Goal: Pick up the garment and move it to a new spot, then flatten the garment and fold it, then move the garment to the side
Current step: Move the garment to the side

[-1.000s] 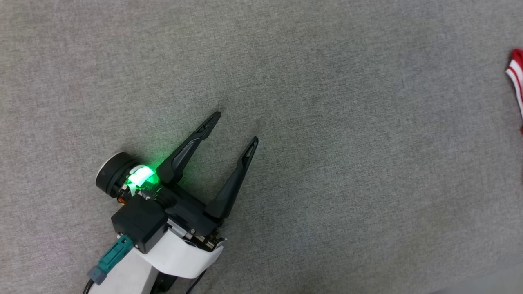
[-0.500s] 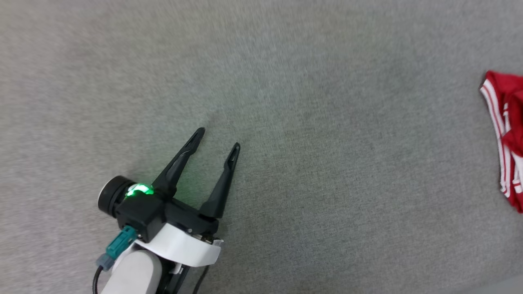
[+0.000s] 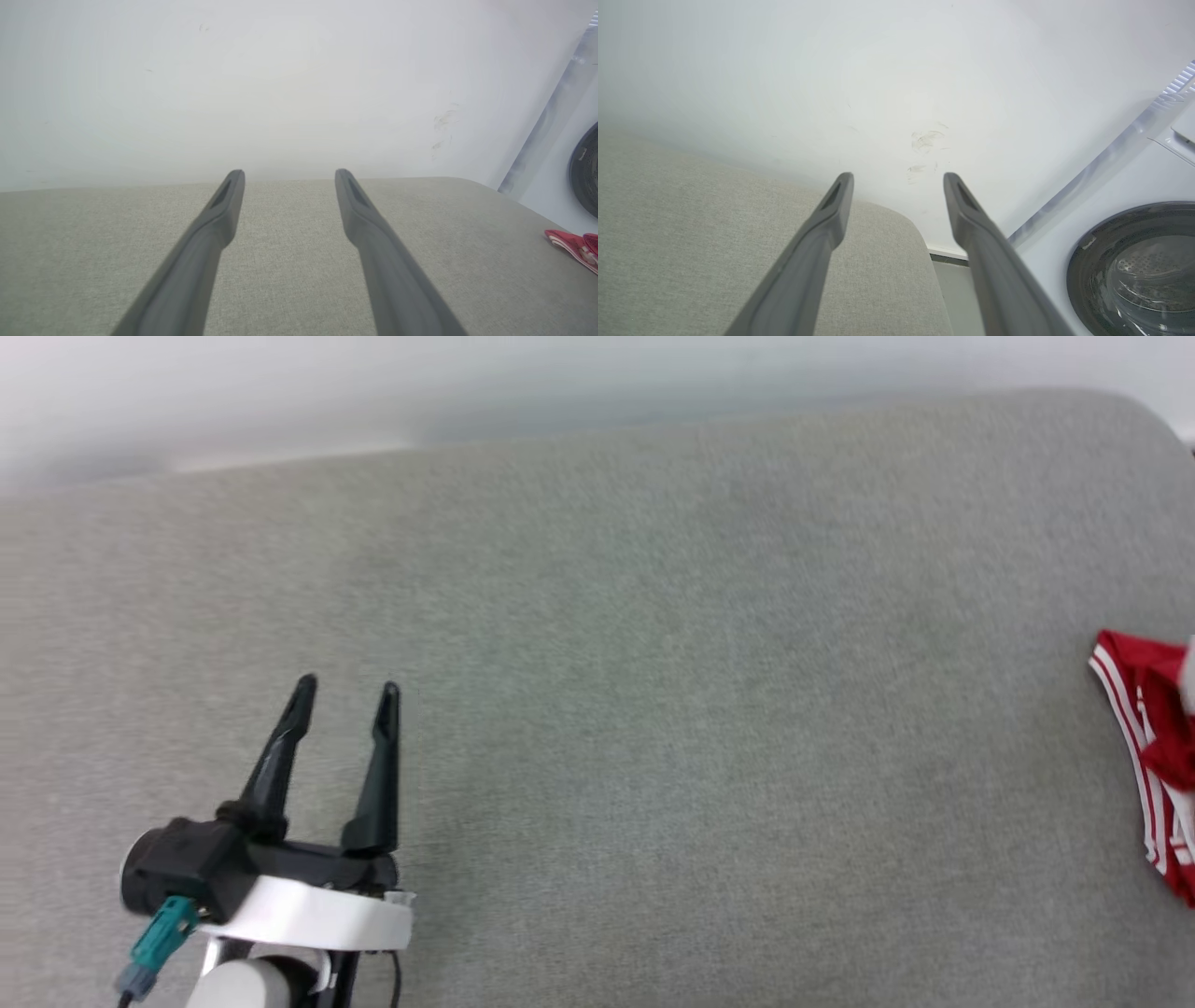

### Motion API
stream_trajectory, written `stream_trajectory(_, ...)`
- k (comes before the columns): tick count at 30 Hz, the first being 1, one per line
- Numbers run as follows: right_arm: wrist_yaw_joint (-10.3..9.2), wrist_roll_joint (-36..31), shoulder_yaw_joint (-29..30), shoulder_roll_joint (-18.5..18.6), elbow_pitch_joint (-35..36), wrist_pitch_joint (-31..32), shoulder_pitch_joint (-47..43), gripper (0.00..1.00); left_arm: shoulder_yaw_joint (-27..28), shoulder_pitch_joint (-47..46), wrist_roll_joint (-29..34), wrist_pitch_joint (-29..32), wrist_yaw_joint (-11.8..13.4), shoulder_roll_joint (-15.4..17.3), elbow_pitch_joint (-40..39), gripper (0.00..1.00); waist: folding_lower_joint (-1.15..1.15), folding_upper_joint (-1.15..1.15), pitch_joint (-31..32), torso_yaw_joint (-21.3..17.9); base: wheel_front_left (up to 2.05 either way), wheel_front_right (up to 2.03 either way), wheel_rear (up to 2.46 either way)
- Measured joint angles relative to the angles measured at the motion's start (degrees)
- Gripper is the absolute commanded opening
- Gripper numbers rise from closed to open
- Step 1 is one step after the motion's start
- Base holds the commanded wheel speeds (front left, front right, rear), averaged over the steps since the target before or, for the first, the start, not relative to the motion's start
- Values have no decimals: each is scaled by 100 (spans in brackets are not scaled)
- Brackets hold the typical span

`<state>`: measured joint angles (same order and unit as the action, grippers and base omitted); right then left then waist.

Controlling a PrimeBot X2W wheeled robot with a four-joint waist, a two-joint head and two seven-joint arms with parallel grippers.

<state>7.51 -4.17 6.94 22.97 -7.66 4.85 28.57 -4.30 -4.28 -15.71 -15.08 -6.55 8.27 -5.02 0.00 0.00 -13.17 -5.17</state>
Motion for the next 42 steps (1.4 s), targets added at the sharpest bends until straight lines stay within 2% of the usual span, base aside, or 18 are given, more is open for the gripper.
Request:
stream_trajectory(7, 0, 294, 92, -1143, 967, -421, -1081, 100, 408, 365, 86, 0, 0, -158, 67, 100, 0, 0, 554, 317, 0, 0, 0)
stream_trajectory(12, 0, 591, -71, -1563, 1082, -927, -1690, 100, 524, 625, 115, 1, -8, -229, 257, 100, 0, 0, 823, 447, 0, 0, 0)
stream_trajectory(17, 0, 915, -231, -1713, 881, -1337, -2018, 100, 600, 727, 142, 1, -36, -297, 323, 100, -1, 0, 954, 476, 0, 0, 0)
stream_trajectory(24, 0, 966, -454, -1875, 644, -1697, -2380, 100, 623, 842, 151, 1, -63, -338, 431, 100, -1, 0, 1030, 454, 0, 0, 0)
stream_trajectory(42, -1, 868, -602, -1992, 393, -1919, -2512, 100, 573, 906, 343, 1, -85, -377, 459, 100, 0, 0, 1145, 343, 0, 0, 0)
